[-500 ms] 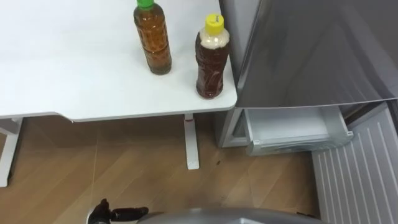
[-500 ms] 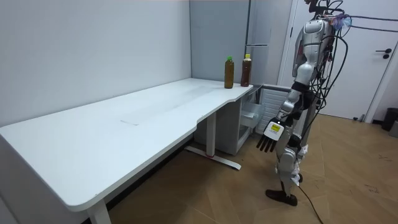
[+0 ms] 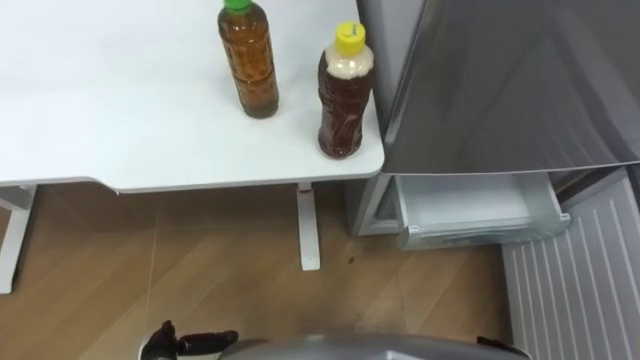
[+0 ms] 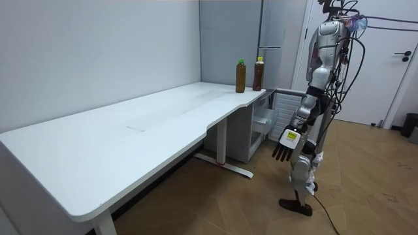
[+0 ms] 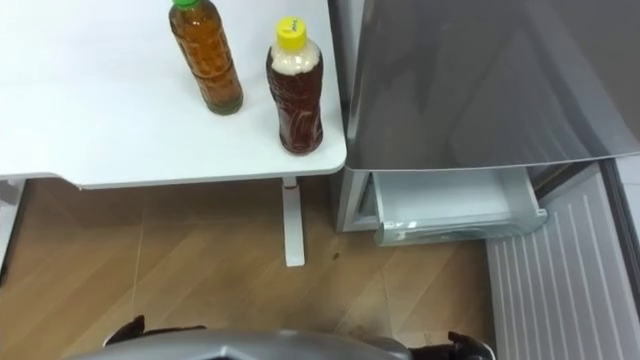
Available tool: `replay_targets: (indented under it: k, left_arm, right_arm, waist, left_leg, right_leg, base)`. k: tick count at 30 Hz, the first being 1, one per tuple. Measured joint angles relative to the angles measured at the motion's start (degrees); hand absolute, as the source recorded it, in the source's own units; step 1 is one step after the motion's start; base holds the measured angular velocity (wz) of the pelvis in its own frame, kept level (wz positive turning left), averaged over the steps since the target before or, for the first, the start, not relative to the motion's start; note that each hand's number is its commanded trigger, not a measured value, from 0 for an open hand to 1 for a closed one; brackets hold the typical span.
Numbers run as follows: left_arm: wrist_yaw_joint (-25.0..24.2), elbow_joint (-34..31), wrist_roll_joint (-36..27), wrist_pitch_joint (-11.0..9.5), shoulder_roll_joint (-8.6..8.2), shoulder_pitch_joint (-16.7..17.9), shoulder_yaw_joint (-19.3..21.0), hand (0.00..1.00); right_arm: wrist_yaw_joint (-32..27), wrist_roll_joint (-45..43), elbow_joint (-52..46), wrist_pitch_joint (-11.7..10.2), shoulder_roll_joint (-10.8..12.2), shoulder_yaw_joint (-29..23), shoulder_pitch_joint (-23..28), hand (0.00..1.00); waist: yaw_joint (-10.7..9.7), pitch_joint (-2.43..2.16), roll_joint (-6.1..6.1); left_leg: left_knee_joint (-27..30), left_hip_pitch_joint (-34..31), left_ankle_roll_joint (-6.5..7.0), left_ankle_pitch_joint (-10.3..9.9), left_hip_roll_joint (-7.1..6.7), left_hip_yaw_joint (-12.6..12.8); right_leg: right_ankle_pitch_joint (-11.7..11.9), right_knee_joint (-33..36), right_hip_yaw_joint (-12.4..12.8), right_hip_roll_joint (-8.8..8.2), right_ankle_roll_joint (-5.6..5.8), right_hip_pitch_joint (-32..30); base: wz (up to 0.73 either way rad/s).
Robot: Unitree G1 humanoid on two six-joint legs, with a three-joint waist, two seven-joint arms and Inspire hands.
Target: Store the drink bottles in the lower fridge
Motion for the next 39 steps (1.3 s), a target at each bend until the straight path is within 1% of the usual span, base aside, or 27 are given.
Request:
replay_targets:
  k: [2, 7, 11, 13, 15, 18, 20, 22, 24, 26, 27, 29, 30, 32, 33, 34, 35, 36, 37, 38, 39]
  left_arm:
    - [0.8, 0.0, -1.9, -0.1, -0.06, 0.1, 0.0, 0.0]
    - [2.7, -0.1, -7.4, 0.0, -0.32, 1.3, 0.7, 0.0]
    - [5.0, -0.2, -11.2, 0.9, -0.46, 2.3, 1.0, 0.0]
    - [5.7, -0.2, -12.3, 1.1, -0.55, 2.6, 2.9, 0.0]
    - [7.7, -0.3, -13.6, 1.1, -0.6, 3.3, 6.2, 0.0]
    - [9.9, -0.6, -16.3, 1.1, -0.59, 3.5, 9.0, 0.0]
    - [11.7, -0.7, -21.5, 1.1, -0.54, 3.5, 12.3, 0.0]
    - [13.6, -1.4, -25.5, 1.1, -0.39, 3.5, 14.3, 0.0]
    - [15.8, -3.9, -30.0, 1.0, -0.35, 3.5, 15.8, 0.0]
    - [18.3, -6.3, -34.6, -0.3, -0.17, 3.4, 17.0, 0.0]
    - [18.8, -6.8, -35.0, -0.8, -0.17, 3.4, 17.5, 0.0]
    - [22.0, -11.6, -37.1, -2.0, -0.14, 3.4, 18.7, 0.0]
    - [23.0, -13.0, -37.4, -2.2, -0.13, 3.4, 18.8, 0.0]
    - [26.5, -18.2, -37.2, -4.0, -0.05, 3.4, 19.0, 0.0]
    - [27.4, -19.4, -36.9, -4.3, -0.02, 3.3, 19.1, 0.0]
    - [29.5, -22.5, -36.5, -4.3, 0.04, 2.7, 19.8, 0.0]
    - [31.5, -26.2, -36.3, -4.5, 0.09, 2.1, 20.6, 0.0]
    - [33.0, -28.7, -35.8, -5.8, 0.56, 1.4, 20.8, 0.0]
    - [33.9, -29.9, -35.8, -6.3, 0.96, 1.1, 20.8, 0.0]
    - [36.1, -34.1, -35.8, -6.9, 1.49, 1.0, 20.7, 0.0]
    - [37.0, -36.3, -35.8, -7.3, 1.68, 1.0, 20.7, 0.0]
  right_arm:
    - [0.0, 0.0, 0.0, 0.0, 0.1, 0.8, 0.1, 0.0]
    - [0.0, 0.0, 0.0, 0.2, 0.4, 0.8, 0.1, 0.0]
    - [-0.2, 1.2, 0.1, 0.6, 0.4, -0.1, 0.5, 0.0]
    - [-0.1, 1.2, 0.3, 0.7, 0.2, -0.7, 0.5, 0.0]
    - [0.0, 1.2, 0.4, 0.7, -0.3, -0.7, 0.5, 0.0]
    - [0.1, 1.4, 0.5, 0.7, -0.6, -0.7, 0.6, 0.0]
    - [0.2, 1.7, 0.5, 1.4, -0.7, -1.5, 0.7, 0.0]
    - [0.2, 1.6, 0.4, 1.9, -0.6, -1.7, 0.6, 0.0]
    - [0.2, 1.5, 0.5, 1.9, -0.7, -1.7, 0.6, 0.0]
    - [0.2, 0.6, 0.4, 1.7, -0.9, -1.8, 0.6, 0.0]
    - [0.2, 0.2, 0.4, 1.7, -1.0, -1.9, 0.7, 0.0]
    - [0.2, -0.9, -0.2, 1.6, -1.0, -2.9, 1.0, 0.0]
    - [0.2, -1.0, -0.3, 1.6, -1.0, -3.0, 0.9, 0.0]
    - [0.7, -2.4, -0.4, 1.6, -1.0, -3.8, 0.4, 0.0]
    - [0.7, -2.7, -0.6, 1.5, -1.0, -4.1, 0.4, 0.0]
    - [0.7, -2.8, -1.2, 1.4, -1.1, -4.1, 0.4, 0.0]
    - [0.7, -3.1, -2.0, 1.3, -1.0, -4.1, 0.6, 0.0]
    - [0.7, -3.3, -2.5, 0.8, -1.1, -4.1, 0.7, 0.0]
    - [0.8, -3.3, -2.6, 0.4, -1.1, -4.2, 0.9, 0.0]
    - [1.3, -3.2, -2.9, -0.1, -1.0, -4.2, 0.6, 0.0]
    - [1.5, -2.9, -3.1, -0.2, -1.0, -4.2, 0.5, 0.0]
  waist:
    - [0.8, -0.17, -0.14]
    - [0.7, -0.18, -0.29]
    - [0.6, -0.18, 0.1]
    - [0.7, -0.12, 0.43]
    - [0.9, -0.11, 0.92]
    - [0.9, -0.08, 1.25]
    - [1.0, -0.09, 1.43]
    - [1.1, -0.06, 1.41]
    - [1.2, -0.08, 1.45]
    - [1.6, -0.13, 1.57]
    - [1.7, -0.13, 1.6]
    - [2.3, -0.21, 1.78]
    - [2.4, -0.21, 1.78]
    - [2.7, -0.25, 1.82]
    - [2.7, -0.29, 1.9]
    - [2.9, -0.36, 2.03]
    - [3.7, -0.38, 2.11]
    - [3.7, -0.41, 2.24]
    - [3.6, -0.4, 2.31]
    - [3.5, -0.39, 2.33]
    - [3.6, -0.39, 2.33]
  left_leg:
    - [0.0, 0.0, 0.0, 0.0, -0.01, 0.0]
    - [0.3, 0.1, -0.01, 0.0, -0.01, -0.4]
    - [0.5, 0.1, -0.08, -0.1, -0.03, -1.7]
    - [0.7, 0.1, -0.09, -0.1, -0.02, -2.0]
    - [1.1, 0.1, -0.09, -0.1, -0.02, -2.1]
    - [1.3, 0.1, -0.09, -0.1, -0.02, -2.1]
    - [1.4, 0.6, -0.08, -0.1, -0.03, -2.1]
    - [1.4, 1.0, -0.09, -0.1, -0.11, -2.1]
    - [1.5, 0.9, -0.09, -0.1, -0.13, -2.1]
    - [1.4, 1.0, -0.1, -0.1, -0.14, -2.2]
    - [1.4, 1.0, -0.1, -0.1, -0.15, -2.2]
    - [1.5, 1.0, -0.1, 0.0, -0.18, -2.2]
    - [1.5, 1.0, -0.1, 0.0, -0.18, -2.2]
    - [1.5, 1.0, -0.11, -0.1, -0.23, -2.4]
    - [1.5, 1.0, -0.11, -0.1, -0.24, -2.5]
    - [1.5, 1.1, -0.11, -0.1, -0.27, -3.0]
    - [1.5, 1.2, -0.11, -0.1, -0.27, -3.1]
    - [1.5, 1.2, -0.1, 0.0, -0.28, -3.2]
    - [1.5, 1.1, -0.1, 0.0, -0.29, -3.3]
    - [1.6, 1.0, -0.1, 0.0, -0.31, -3.4]
    - [1.5, 0.9, -0.1, -0.1, -0.31, -3.4]
  right_leg:
    - [0.0, 0.0, -0.1, 0.0, 0.0, 0.1]
    - [0.0, 0.0, -0.3, -0.01, 0.0, 0.6]
    - [0.0, -0.1, -1.5, 0.0, 0.0, 1.3]
    - [0.0, -0.1, -1.7, 0.0, 0.0, 1.6]
    - [0.0, 0.0, -1.7, -0.02, 0.0, 1.9]
    - [0.0, 0.0, -1.7, -0.03, -0.01, 2.0]
    - [0.0, -0.1, -1.8, -0.1, -0.05, 2.4]
    - [-0.4, -0.1, -1.7, -0.19, -0.16, 2.5]
    - [-0.5, -0.1, -1.7, -0.19, -0.18, 2.4]
    - [-0.5, -0.1, -1.7, -0.18, -0.21, 2.5]
    - [-0.5, -0.1, -1.7, -0.18, -0.21, 2.5]
    - [-0.5, -0.1, -1.7, -0.18, -0.21, 2.4]
    - [-0.5, -0.1, -1.8, -0.18, -0.21, 2.5]
    - [-0.6, -0.1, -1.9, -0.18, -0.19, 2.5]
    - [-0.6, -0.1, -1.9, -0.18, -0.18, 2.4]
    - [-0.6, -0.1, -2.0, -0.18, -0.18, 2.4]
    - [-0.6, 0.0, -2.0, -0.18, -0.18, 2.4]
    - [-0.6, 0.0, -2.1, -0.19, -0.18, 2.5]
    - [-0.6, 0.0, -2.2, -0.2, -0.18, 2.5]
    - [-0.6, 0.0, -2.3, -0.2, -0.18, 2.5]
    - [-0.6, 0.0, -2.3, -0.2, -0.18, 2.4]
  base:
    - [0.0]
    - [0.03]
    - [0.15]
    - [0.09]
    - [0.0]
    - [0.0]
    - [0.0]
    - [0.0]
    - [0.0]
    - [0.0]
    - [0.0]
    - [0.0]
    - [0.04]
    - [0.04]
    - [0.04]
    - [0.04]
    - [0.05]
    - [0.0]
    - [0.05]
    - [0.05]
    - [0.03]
